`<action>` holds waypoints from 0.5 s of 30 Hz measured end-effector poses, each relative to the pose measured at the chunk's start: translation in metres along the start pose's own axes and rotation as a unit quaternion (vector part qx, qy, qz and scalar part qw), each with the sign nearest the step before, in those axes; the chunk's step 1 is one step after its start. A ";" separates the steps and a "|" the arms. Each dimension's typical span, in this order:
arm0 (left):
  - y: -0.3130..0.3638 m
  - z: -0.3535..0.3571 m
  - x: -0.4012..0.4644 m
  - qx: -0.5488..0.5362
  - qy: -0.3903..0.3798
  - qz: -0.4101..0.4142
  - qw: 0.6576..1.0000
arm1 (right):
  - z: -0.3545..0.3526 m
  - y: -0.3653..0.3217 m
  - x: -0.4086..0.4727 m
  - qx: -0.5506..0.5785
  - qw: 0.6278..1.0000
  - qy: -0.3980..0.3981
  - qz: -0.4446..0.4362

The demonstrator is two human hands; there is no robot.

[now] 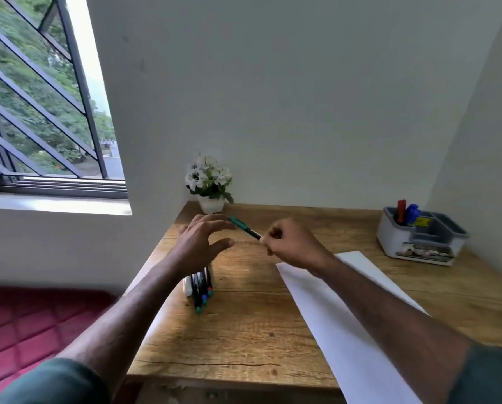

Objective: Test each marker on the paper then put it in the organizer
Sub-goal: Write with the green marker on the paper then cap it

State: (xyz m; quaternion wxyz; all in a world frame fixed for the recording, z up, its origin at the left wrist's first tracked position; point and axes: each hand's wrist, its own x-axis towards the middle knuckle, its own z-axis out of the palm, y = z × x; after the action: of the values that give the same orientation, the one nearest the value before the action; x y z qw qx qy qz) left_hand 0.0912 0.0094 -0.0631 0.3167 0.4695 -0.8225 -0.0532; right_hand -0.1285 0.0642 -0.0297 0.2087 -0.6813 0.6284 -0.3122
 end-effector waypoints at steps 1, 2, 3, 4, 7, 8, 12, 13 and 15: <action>0.006 0.005 0.002 -0.015 0.014 0.009 1.000 | -0.011 0.006 -0.004 0.033 0.999 -0.003 0.005; 0.011 0.010 0.005 -0.029 0.034 0.017 0.999 | -0.021 0.013 -0.008 0.051 0.999 -0.001 0.009; 0.017 0.014 0.007 -0.044 0.061 0.027 0.997 | -0.030 0.021 -0.011 0.063 0.998 0.002 0.012; 0.024 0.017 0.010 -0.068 0.080 0.038 0.994 | -0.037 0.029 -0.013 0.077 0.997 0.003 0.014; 0.049 0.024 0.019 -0.153 0.032 0.082 0.984 | -0.052 0.048 -0.019 0.163 0.986 0.020 0.015; 0.059 0.027 0.021 -0.163 -0.012 0.100 0.981 | -0.056 0.051 -0.020 0.192 0.981 0.029 0.014; 0.093 0.043 0.025 -0.213 -0.096 0.106 0.967 | -0.069 0.061 -0.030 0.368 0.929 0.034 0.035; 0.099 0.046 0.026 -0.237 -0.098 0.101 0.961 | -0.071 0.065 -0.032 0.407 0.912 0.026 0.041; 0.108 0.051 0.029 -0.277 -0.122 0.100 0.948 | -0.071 0.070 -0.037 0.401 0.915 0.016 0.044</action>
State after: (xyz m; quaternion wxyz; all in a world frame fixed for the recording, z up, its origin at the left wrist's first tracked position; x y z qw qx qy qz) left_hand -0.0286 0.0349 -0.0486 0.3354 0.2689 -0.8503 -0.3036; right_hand -0.2292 0.0992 -0.0322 0.4684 -0.5068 0.4829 -0.5391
